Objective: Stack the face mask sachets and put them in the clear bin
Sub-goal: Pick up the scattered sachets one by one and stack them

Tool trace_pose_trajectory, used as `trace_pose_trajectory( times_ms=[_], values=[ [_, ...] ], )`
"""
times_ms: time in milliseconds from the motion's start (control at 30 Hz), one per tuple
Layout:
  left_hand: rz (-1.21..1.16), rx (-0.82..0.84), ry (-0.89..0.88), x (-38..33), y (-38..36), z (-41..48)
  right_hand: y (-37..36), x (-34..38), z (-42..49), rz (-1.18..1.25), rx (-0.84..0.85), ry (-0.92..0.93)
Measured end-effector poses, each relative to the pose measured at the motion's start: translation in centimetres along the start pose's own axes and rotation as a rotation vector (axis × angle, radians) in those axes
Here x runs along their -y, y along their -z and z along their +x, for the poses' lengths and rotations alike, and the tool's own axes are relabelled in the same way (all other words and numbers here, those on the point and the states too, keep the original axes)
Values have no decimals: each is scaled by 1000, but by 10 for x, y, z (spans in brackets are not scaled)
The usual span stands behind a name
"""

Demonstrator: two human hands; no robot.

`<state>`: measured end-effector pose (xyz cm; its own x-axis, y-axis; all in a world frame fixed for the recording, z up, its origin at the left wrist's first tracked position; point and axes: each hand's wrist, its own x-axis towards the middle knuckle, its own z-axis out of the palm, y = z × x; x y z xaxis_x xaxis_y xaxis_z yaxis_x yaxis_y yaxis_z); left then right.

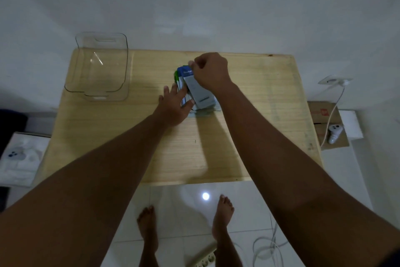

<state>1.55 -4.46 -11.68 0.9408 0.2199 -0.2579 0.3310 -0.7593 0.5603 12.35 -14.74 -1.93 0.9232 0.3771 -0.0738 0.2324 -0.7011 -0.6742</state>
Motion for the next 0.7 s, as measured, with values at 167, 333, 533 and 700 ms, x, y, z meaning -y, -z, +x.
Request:
trace_pose_trajectory(
  times_ms=[167,333,533,700],
  values=[
    [-30,-12,-15,-2,3,-5,0,-30,-6,-190,125,-88],
    [8,-17,-32,-4,3,-3,-16,-32,-22,-421,218,-33],
    [-294,-283,-62,-20,28,-15,-7,-37,-21,-217,0,-190],
    [-415,-277,448,-39,50,9,6,-42,-12,-51,108,-324]
  ],
)
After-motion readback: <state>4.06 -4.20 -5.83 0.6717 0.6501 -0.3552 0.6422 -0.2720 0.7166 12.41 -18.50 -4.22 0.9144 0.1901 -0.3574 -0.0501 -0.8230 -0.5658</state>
